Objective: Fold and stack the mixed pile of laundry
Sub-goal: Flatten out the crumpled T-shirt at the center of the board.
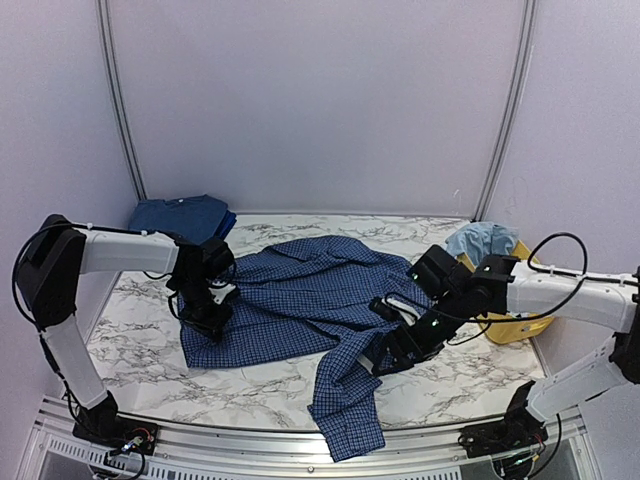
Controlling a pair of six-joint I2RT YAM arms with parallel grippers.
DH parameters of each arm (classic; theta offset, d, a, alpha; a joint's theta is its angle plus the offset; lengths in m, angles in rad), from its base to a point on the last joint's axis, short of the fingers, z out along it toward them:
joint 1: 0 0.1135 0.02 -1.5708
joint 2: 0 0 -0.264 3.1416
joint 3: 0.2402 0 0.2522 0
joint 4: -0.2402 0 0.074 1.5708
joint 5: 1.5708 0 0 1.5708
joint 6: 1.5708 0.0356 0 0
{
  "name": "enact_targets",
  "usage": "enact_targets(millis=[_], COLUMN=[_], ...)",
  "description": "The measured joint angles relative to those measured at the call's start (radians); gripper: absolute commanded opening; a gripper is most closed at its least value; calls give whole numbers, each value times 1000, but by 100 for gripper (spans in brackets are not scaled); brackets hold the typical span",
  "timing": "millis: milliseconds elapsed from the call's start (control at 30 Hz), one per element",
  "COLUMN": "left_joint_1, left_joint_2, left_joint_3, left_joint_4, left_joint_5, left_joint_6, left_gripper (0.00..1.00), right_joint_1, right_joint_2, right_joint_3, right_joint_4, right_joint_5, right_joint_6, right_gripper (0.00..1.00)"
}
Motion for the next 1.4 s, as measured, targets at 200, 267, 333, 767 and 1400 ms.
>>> enact_targets(millis=[200,267,333,767,1400], left_joint_1=[8,8,8,9,129], left_joint_2=[-5,-14,-26,-140,-415], left_joint_3=[0,-2,-6,-27,486], left_joint_4=[1,3,5,8,24], left_joint_5=[19,25,27,31,-68], left_joint_6=[-24,-31,-41,-72,-93], left_gripper=[0,0,0,0,0], right_joint_1=[59,59,61,33,-266], right_joint_2=[69,103,143,327,37], right_joint_3=[-53,-48,-32,91,923], right_joint_4=[119,176,226,308,-27], right_joint_5=[47,54,57,191,393], right_joint_6=[101,146,193,327,27], right_gripper=[84,85,84,0,0])
